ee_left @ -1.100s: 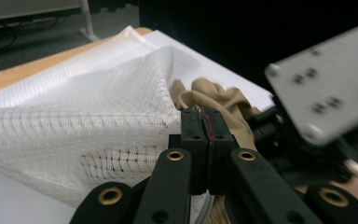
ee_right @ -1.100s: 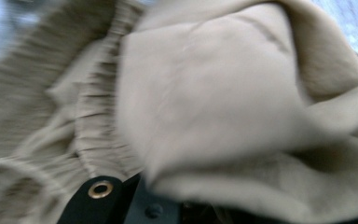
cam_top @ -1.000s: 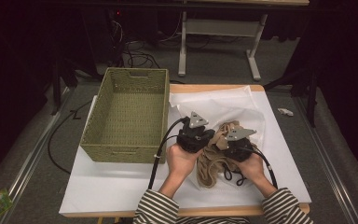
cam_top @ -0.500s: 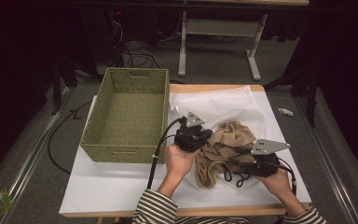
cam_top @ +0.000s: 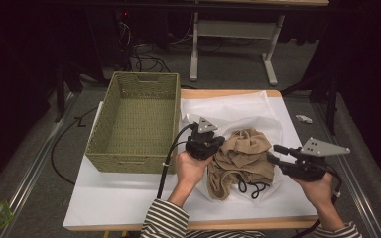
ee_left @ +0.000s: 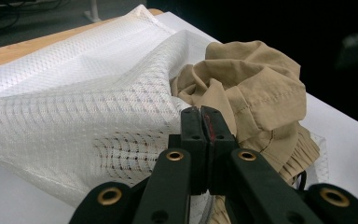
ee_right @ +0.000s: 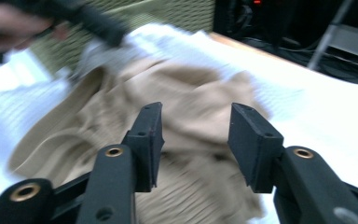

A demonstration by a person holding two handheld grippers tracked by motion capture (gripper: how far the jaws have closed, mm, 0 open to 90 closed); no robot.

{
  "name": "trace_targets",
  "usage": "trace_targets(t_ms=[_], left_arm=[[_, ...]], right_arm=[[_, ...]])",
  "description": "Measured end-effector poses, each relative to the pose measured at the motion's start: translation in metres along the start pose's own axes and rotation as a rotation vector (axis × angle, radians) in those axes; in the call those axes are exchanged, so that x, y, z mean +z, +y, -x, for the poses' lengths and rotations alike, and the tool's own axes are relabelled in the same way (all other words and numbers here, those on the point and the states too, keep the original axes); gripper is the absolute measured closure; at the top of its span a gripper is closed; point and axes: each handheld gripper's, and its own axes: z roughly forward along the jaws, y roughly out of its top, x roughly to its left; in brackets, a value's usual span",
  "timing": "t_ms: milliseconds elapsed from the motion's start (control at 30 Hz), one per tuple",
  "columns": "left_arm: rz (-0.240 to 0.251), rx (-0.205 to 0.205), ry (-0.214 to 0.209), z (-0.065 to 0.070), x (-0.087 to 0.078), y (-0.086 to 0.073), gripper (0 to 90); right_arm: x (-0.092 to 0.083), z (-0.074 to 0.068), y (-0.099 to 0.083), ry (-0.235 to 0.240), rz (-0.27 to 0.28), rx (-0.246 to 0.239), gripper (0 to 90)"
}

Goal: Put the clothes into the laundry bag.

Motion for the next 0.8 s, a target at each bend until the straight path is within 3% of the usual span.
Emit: trace_targets(t_ms=[33, 100, 233, 433, 500, 567, 633, 733, 800], left_arm=[[-0.001, 0.001, -0.001, 0.000, 0.000, 0.000, 88.8], [-0.002, 0.004, -0.001, 0.000, 0.000, 0.000, 88.8], [0.000, 0.012, 0.003, 0.000, 0.000, 0.001, 88.8], [-0.004, 0.024, 0.005, 0.001, 0.003, 0.000, 88.8], [-0.010, 0.028, 0.007, 0.000, 0.004, 0.001, 88.8], [-0.011, 0.029, 0.011, 0.000, 0.005, 0.002, 88.7], [-0.016, 0.034, 0.013, -0.001, 0.007, 0.003, 88.7], [-0.030, 0.038, 0.010, 0.000, 0.011, 0.000, 88.7], [-0.040, 0.041, 0.009, 0.000, 0.014, -0.002, 88.7]], right_arm=[[0.004, 0.008, 0.005, -0.017, 0.002, 0.017, 51.5], [0.013, 0.021, 0.012, -0.006, 0.014, 0.035, 46.1], [0.044, 0.046, 0.021, 0.008, -0.063, 0.110, 37.0], [0.086, 0.046, 0.016, 0.062, -0.160, 0.162, 32.5], [0.096, 0.044, 0.012, 0.082, -0.195, 0.158, 32.5], [0.107, 0.039, 0.007, 0.117, -0.247, 0.140, 38.2], [0.111, 0.033, 0.003, 0.146, -0.280, 0.104, 56.6], [0.107, 0.014, -0.004, 0.143, -0.315, -0.036, 81.8], [0.097, 0.000, -0.007, 0.144, -0.316, -0.119, 86.9]])
